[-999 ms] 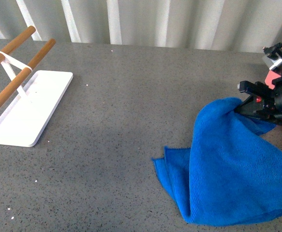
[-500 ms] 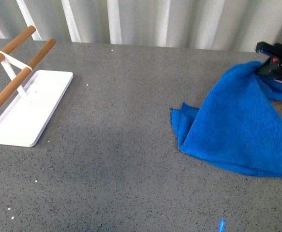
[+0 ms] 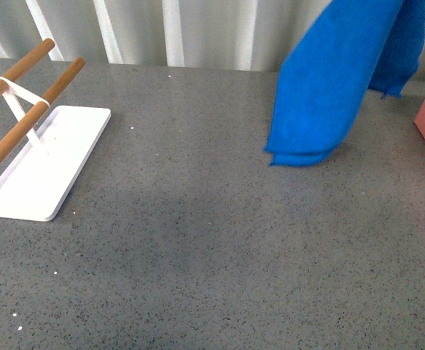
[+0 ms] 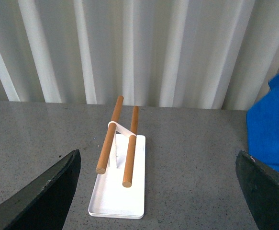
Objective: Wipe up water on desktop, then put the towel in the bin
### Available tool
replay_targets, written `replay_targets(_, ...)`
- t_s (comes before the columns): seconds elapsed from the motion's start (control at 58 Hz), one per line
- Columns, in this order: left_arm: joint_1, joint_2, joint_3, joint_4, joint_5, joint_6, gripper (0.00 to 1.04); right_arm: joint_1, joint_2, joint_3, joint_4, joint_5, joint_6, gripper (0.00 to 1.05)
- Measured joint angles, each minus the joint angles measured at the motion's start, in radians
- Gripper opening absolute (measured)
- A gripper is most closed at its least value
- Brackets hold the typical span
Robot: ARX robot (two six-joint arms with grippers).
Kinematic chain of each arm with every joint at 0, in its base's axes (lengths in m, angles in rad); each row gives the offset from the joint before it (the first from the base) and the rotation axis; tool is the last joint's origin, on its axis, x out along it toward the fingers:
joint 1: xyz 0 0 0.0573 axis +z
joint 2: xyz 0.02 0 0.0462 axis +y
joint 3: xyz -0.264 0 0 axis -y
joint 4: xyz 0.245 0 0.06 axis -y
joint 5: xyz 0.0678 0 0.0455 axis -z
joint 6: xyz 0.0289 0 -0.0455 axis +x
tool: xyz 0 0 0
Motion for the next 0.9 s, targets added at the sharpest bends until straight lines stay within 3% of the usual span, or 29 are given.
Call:
replay_targets(0.5,0.000,0.000,0.000,0.000,0.000,0.000,0.98,-0.314,-0.227,0.122,-0.020,-0.107,0.048,0.03)
replay_targets(0.896,0.000,0.000,0.000,0.000,0.000,0.000,0.98,-0.415,-0.235,-0.241,0.116,-0.132,0.063,0.03)
